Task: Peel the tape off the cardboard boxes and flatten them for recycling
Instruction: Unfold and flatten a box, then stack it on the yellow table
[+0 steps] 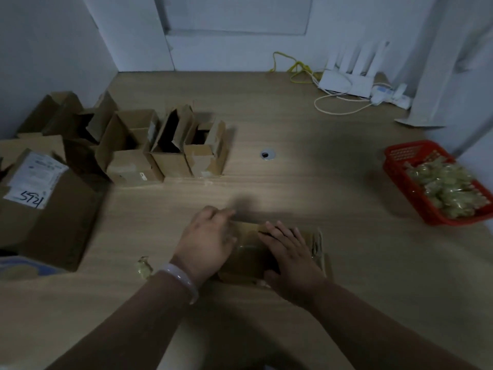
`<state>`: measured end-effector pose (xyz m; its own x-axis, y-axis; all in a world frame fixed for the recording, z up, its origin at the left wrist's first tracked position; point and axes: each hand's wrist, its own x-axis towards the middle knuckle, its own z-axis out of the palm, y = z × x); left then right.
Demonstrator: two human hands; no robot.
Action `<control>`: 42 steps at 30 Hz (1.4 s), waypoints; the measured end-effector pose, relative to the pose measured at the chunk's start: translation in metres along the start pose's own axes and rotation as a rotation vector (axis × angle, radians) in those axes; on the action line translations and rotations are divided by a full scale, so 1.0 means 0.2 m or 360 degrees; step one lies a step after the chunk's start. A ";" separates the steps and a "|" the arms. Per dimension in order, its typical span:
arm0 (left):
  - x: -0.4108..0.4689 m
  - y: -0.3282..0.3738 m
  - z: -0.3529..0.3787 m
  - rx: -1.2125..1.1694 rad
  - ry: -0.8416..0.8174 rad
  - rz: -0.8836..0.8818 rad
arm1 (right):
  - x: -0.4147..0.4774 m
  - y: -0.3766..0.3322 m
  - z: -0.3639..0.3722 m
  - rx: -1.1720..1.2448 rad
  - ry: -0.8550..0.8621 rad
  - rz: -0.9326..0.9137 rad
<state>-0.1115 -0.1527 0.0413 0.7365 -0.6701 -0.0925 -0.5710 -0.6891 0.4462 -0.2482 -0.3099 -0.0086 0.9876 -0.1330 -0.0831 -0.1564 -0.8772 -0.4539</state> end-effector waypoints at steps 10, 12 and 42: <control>-0.04 0.19 0.30 0.0611 -0.0104 0.0477 | -0.08 0.24 -0.13 0.0643 0.0616 0.0911; -0.01 0.19 0.30 0.0589 -0.0118 0.0474 | -0.08 0.33 -0.12 0.0857 0.0396 0.1147; -0.03 0.11 0.28 0.0495 -0.0313 0.0482 | -0.10 0.48 -0.09 0.0344 0.0381 0.0591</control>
<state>-0.1486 -0.1803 0.0023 0.4544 -0.8725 -0.1795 -0.8530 -0.4843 0.1945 -0.2829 -0.3993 -0.0340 0.8358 -0.5433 -0.0795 -0.4725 -0.6379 -0.6081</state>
